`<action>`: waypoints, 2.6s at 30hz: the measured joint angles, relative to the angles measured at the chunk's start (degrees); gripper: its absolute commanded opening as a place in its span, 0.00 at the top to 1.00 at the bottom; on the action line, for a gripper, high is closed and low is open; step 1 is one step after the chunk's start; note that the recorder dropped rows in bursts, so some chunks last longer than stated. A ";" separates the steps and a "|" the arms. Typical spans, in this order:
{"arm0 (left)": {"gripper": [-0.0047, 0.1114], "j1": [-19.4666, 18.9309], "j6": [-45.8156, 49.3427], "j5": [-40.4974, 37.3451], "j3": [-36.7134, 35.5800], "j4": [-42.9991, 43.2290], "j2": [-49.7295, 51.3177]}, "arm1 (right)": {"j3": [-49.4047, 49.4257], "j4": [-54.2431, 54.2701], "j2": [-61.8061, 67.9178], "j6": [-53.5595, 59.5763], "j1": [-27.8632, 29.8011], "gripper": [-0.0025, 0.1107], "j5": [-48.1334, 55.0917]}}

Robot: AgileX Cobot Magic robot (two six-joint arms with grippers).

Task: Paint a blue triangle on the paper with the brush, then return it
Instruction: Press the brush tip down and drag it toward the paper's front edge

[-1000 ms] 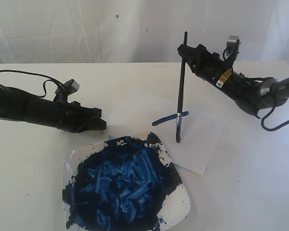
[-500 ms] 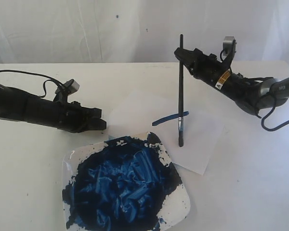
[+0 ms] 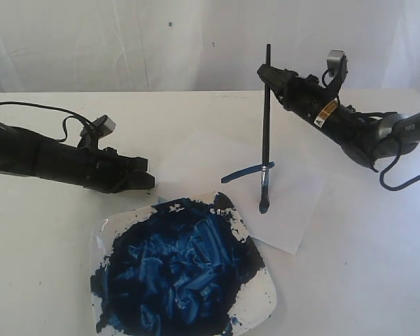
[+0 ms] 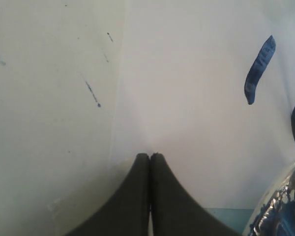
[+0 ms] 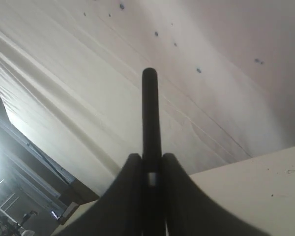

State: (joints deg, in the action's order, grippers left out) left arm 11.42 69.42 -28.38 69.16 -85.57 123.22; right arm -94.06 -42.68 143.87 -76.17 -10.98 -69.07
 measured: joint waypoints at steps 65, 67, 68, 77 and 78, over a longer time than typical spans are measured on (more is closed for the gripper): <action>0.96 0.00 0.00 0.00 0.00 0.00 0.00 | -5.65 9.98 0.00 5.28 0.00 0.98 13.32; 0.96 0.00 0.00 0.00 0.00 0.00 0.00 | -5.65 9.71 0.00 5.92 0.00 0.98 13.73; 0.96 0.00 0.00 0.00 0.00 0.00 0.00 | -5.65 9.57 0.00 6.37 0.00 0.98 13.73; 0.96 0.00 0.00 0.00 0.00 0.00 0.00 | -5.65 10.09 0.00 10.27 0.00 0.98 15.27; 0.96 0.00 0.00 0.00 0.00 0.00 0.00 | -5.70 11.33 0.26 10.66 0.00 0.98 15.27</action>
State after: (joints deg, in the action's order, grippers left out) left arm 11.42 69.42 -28.38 69.16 -85.57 123.22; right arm -99.76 -31.35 144.13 -65.51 -10.98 -53.80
